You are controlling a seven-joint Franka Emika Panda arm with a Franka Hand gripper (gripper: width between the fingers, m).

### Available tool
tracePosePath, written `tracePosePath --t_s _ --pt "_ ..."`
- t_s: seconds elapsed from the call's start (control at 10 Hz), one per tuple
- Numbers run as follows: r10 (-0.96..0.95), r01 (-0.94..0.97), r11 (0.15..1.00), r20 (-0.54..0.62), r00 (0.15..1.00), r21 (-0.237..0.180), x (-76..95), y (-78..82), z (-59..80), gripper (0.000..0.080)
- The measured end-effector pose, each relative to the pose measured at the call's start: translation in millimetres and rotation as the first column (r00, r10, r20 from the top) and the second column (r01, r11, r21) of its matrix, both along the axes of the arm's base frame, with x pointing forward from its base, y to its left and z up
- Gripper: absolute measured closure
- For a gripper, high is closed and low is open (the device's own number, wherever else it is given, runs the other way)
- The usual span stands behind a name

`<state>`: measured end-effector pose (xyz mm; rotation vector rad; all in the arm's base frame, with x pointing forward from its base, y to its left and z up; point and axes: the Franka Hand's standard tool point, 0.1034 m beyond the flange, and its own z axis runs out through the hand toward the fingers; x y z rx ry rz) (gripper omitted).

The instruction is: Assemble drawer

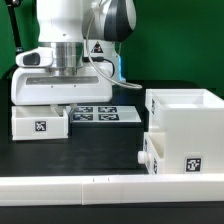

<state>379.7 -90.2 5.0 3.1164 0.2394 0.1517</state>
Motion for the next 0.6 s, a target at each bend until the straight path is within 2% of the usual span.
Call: tracePosePath --t_s 0.3,0.4,0.6 --pt "0.173 -0.17 0.985 -0.069 0.983 0.037 18.2 37.7 31.8 0.0757" --pt "0.214 -0.211 0.976 -0.077 0.974 0.045 27.1 38.9 38.7 0.0757" --pt "0.234 -0.232 0.972 -0.073 0.969 0.041 25.4 38.6 35.5 0.0757"
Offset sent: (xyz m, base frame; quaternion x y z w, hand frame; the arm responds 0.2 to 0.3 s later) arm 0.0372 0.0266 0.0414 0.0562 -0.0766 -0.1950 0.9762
